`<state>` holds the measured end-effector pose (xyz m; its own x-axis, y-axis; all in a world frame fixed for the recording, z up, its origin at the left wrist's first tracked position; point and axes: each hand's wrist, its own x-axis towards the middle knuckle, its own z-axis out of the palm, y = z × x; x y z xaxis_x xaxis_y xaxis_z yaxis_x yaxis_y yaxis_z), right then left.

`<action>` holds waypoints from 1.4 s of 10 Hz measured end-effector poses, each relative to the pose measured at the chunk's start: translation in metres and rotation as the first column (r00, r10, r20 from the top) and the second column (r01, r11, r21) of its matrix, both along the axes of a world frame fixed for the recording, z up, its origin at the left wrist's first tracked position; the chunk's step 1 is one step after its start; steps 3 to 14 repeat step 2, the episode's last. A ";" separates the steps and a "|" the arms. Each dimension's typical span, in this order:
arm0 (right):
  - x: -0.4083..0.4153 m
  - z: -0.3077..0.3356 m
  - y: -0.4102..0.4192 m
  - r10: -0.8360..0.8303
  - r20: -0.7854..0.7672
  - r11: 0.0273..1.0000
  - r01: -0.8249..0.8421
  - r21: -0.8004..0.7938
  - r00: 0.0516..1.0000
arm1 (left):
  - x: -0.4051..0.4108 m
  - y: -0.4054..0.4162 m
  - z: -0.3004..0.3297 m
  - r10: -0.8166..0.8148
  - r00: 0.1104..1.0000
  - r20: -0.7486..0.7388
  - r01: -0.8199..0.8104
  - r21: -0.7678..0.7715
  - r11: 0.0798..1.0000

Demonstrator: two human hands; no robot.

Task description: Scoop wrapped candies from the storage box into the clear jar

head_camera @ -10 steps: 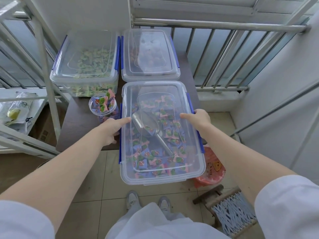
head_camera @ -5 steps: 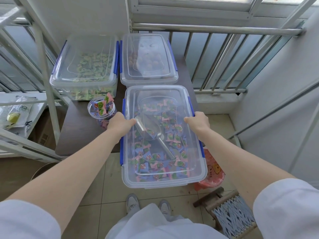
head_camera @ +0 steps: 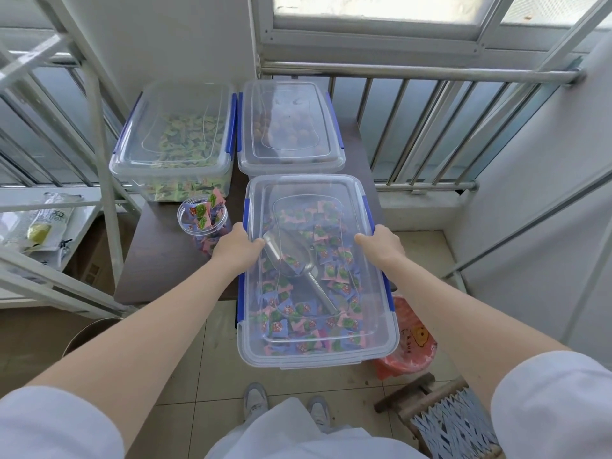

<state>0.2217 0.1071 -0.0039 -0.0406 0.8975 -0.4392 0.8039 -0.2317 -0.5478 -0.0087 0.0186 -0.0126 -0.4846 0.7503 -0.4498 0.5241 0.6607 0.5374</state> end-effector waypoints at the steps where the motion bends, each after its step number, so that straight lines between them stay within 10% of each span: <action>1: 0.001 0.002 0.001 0.026 0.027 1.000 -0.026 -0.011 0.999 | -0.001 -0.001 0.000 -0.054 0.997 -0.055 0.053 -0.007 0.999; 14: 0.001 0.008 0.001 0.040 0.039 0.998 -0.042 0.046 0.998 | 0.002 0.002 0.010 -0.079 0.993 -0.082 0.083 0.050 0.995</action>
